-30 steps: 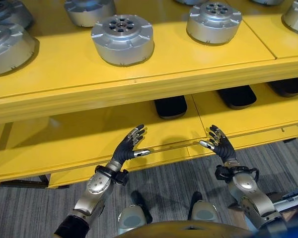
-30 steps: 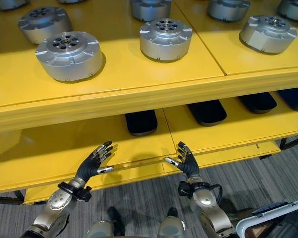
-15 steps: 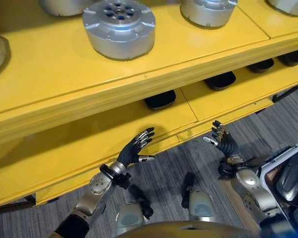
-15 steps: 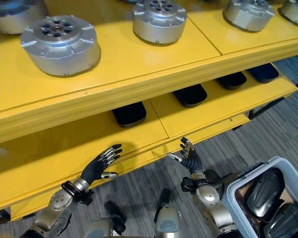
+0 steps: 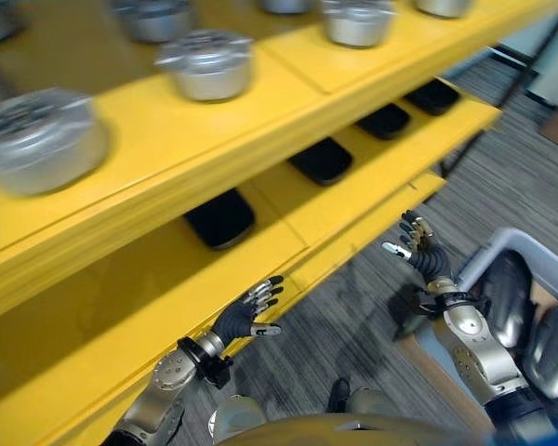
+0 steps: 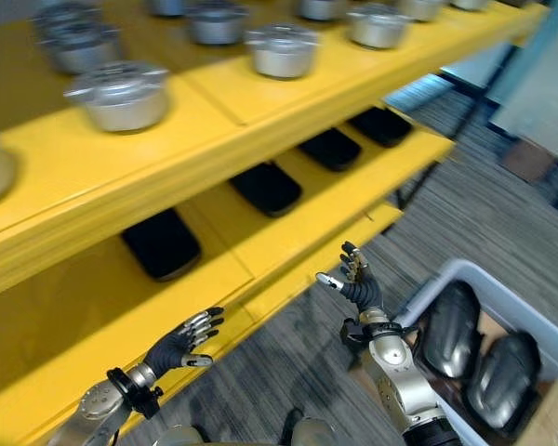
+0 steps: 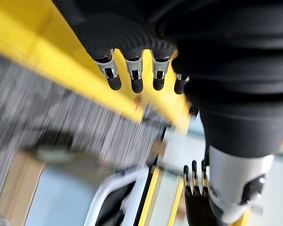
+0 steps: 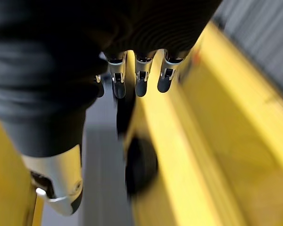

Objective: Move parts from the plastic box to the shelf.

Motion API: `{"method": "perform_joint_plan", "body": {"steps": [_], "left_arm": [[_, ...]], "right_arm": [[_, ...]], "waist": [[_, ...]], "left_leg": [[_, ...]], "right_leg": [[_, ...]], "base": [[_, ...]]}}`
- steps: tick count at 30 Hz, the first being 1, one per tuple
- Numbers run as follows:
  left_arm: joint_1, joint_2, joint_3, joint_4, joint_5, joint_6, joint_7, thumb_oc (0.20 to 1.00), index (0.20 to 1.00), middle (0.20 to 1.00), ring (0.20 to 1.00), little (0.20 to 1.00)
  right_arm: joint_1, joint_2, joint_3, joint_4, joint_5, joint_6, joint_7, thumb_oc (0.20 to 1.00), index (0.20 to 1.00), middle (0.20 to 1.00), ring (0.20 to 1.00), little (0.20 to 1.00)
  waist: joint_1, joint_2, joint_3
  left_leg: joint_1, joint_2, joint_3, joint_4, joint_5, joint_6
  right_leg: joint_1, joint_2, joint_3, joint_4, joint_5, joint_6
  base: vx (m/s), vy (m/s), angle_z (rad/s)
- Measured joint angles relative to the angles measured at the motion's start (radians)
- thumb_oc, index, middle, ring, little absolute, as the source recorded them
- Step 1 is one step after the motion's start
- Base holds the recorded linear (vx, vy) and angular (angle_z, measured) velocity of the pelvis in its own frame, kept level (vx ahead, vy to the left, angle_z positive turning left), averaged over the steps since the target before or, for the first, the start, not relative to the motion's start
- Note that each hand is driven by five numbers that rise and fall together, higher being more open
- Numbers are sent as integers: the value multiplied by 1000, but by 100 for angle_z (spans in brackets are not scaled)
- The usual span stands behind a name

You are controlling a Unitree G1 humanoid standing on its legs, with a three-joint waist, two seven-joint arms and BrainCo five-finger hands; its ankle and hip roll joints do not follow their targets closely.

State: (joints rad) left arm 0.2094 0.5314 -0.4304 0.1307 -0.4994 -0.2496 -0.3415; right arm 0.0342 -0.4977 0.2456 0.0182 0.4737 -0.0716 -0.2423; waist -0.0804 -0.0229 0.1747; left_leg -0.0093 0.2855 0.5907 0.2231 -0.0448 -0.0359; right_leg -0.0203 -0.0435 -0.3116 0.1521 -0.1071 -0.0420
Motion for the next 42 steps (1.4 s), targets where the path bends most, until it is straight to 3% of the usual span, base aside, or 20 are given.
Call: {"method": "perform_joint_plan", "body": {"steps": [1, 6, 10, 15, 18, 22, 23, 24, 25, 26, 28, 29, 30, 31, 32, 33, 34, 39, 40, 42], "left_arm": [[-4, -3, 15, 6, 0, 0, 1, 1000, 1000, 1000, 1000, 1000], [-10, -19, 49, 7, -3, -1, 4, 1000, 1000, 1000, 1000, 1000], [-17, -12, 75, 9, -11, 7, 23, 1000, 1000, 1000, 1000, 1000], [1, -15, 80, 10, -17, 22, 50, 1000, 1000, 1000, 1000, 1000], [10, -42, 102, 14, -24, 22, 80, 1000, 1000, 1000, 1000, 1000], [-5, -45, 119, 14, -27, 22, 81, 1000, 1000, 1000, 1000, 1000], [-22, -45, 119, 14, -29, 23, 81, 1000, 1000, 1000, 1000, 1000], [-40, -46, 117, 17, -31, 25, 85, 1000, 1000, 1000, 1000, 1000], [-54, -51, 116, 22, -31, 28, 86, 1000, 1000, 1000, 1000, 1000], [-48, -57, 112, 23, -30, 28, 86, 1000, 1000, 1000, 1000, 1000], [-39, -56, 93, 21, -26, 28, 85, 1000, 1000, 1000, 1000, 1000], [-40, -55, 92, 18, -26, 27, 86, 1000, 1000, 1000, 1000, 1000], [-25, -56, 79, 22, -24, 28, 87, 1000, 1000, 1000, 1000, 1000], [-11, -58, 73, 22, -19, 28, 87, 1000, 1000, 1000, 1000, 1000], [-13, -69, 71, 21, -18, 27, 87, 1000, 1000, 1000, 1000, 1000], [-26, -60, 73, 24, -17, 22, 86, 1000, 1000, 1000, 1000, 1000], [-49, -69, 72, 57, -9, 22, 86, 1000, 1000, 1000, 1000, 1000], [-71, -68, 76, 63, 19, 5, 78, 1000, 1000, 1000, 1000, 1000], [-64, -68, 78, 63, 18, 4, 79, 1000, 1000, 1000, 1000, 1000], [-45, -69, 70, 64, 18, -4, 80, 1000, 1000, 1000, 1000, 1000]], "right_arm": [[14, -11, -1, 10, -8, 4, -9, 1000, 1000, 1000, 1000, 1000], [49, -36, -49, 19, -57, 4, -11, 1000, 1000, 1000, 1000, 1000], [34, -76, -89, 47, -85, -2, 22, 1000, 1000, 1000, 1000, 1000], [-10, -100, -172, 82, -78, -17, 22, 1000, 1000, 1000, 1000, 1000], [16, -78, -178, 83, -77, -26, 25, 1000, 1000, 1000, 1000, 1000], [43, -47, -90, 96, -75, -35, 23, 1000, 1000, 1000, 1000, 1000], [37, -15, -68, 127, -74, -35, 18, 1000, 1000, 1000, 1000, 1000], [12, 31, -40, 181, -23, -28, 3, 1000, 1000, 1000, 1000, 1000], [3, 78, -23, 224, -2, -14, 1, 1000, 1000, 1000, 1000, 1000], [7, 99, -13, 233, 5, -12, -1, 1000, 1000, 1000, 1000, 1000], [6, 107, 12, 226, 6, -12, 4, 1000, 1000, 1000, 1000, 1000], [2, 112, 19, 227, 6, -11, 5, 1000, 1000, 1000, 1000, 1000], [-18, 109, 39, 228, 5, -11, 9, 1000, 1000, 1000, 1000, 1000], [-44, 113, 46, 238, 5, -10, 12, 1000, 1000, 1000, 1000, 1000], [-51, 106, 45, 232, 5, -10, 13, 1000, 1000, 1000, 1000, 1000], [-52, 103, 47, 233, 5, -8, 15, 1000, 1000, 1000, 1000, 1000], [-47, 99, 54, 233, 5, -2, 15, 1000, 1000, 1000, 1000, 1000], [-24, 85, 37, 221, 3, 6, 20, 1000, 1000, 1000, 1000, 1000], [-28, 86, 39, 219, 2, 13, 23, 1000, 1000, 1000, 1000, 1000], [-47, 88, 41, 219, -3, 23, 34, 1000, 1000, 1000, 1000, 1000]], "waist": [[-15, 1, 5], [-63, 6, 17], [-58, -13, 36], [-47, -19, 51], [-45, -16, 56], [-38, -14, 55], [-37, -13, 55], [-39, -7, 54], [-37, 7, 52], [-32, 18, 51], [-19, 30, 51], [-6, 25, 51], [35, 19, 55], [47, 30, 56], [39, 62, 64], [41, 54, 71], [40, 43, 70], [17, 33, 67], [21, 31, 66], [57, 54, 54]], "left_leg": [[28, 29, 33, -19, 6, -40], [40, 49, 43, -40, 45, -40], [70, 86, 57, -31, 103, -63], [61, 135, 48, -8, 188, -82], [61, 130, 26, -22, 209, -144], [43, 61, -58, -100, 205, -149], [36, 2, -54, -98, 189, -145], [21, -90, -52, -97, 117, -111], [26, -175, -46, -133, 89, -73], [45, -210, -59, -191, 83, -64], [54, -243, -95, -225, 80, -61], [39, -259, -126, -212, 61, -43], [25, -301, -199, -228, 38, -2], [28, -309, -192, -277, 49, 8], [33, -268, -191, -311, 103, 29], [37, -241, -203, -290, 92, 13], [43, -250, -190, -284, 84, 8], [59, -253, -159, -295, 82, 16], [64, -252, -146, -291, 79, 27], [65, -213, -83, -284, 68, 53]], "right_leg": [[-11, 25, -6, 6, -4, -4], [-57, 51, 10, 16, -21, 0], [-70, 53, -33, 58, -64, -43], [-71, 99, -3, 51, -49, -73], [-47, 106, 0, 14, -32, -98], [-17, 103, 1, -55, 3, -114], [-3, 96, 4, -95, 28, -108], [6, 91, 14, -141, 56, -80], [10, 94, 22, -160, 46, -14], [1, 94, 14, -136, 22, 28], [-14, 110, 43, -119, 49, 12], [-13, 116, 75, -132, 79, -35], [-9, 119, 136, -190, 118, -46], [0, 121, 132, -228, 100, 33], [-13, 116, 28, -182, 42, 48], [-13, 111, -8, -163, 78, -18], [6, 106, -2, -187, 95, -20], [8, 102, 2, -206, 97, -2], [4, 102, 9, -208, 102, 26], [-3, 94, -72, -170, 35, 57]], "base": [[-133, -480, -93], [-71, -379, -51], [-34, -425, -49], [-10, -323, -26], [-8, -108, 2], [-46, -98, 4], [-27, -68, -7], [16, -3, -18], [48, 47, -18], [56, 88, -12], [-31, 75, -14], [-54, 48, -79], [-9, 118, -119], [-9, 129, -115], [-4, 166, -77], [12, 145, -41], [19, 151, -24], [37, 104, -13], [42, 79, -43], [-39, 1, -91]]}}
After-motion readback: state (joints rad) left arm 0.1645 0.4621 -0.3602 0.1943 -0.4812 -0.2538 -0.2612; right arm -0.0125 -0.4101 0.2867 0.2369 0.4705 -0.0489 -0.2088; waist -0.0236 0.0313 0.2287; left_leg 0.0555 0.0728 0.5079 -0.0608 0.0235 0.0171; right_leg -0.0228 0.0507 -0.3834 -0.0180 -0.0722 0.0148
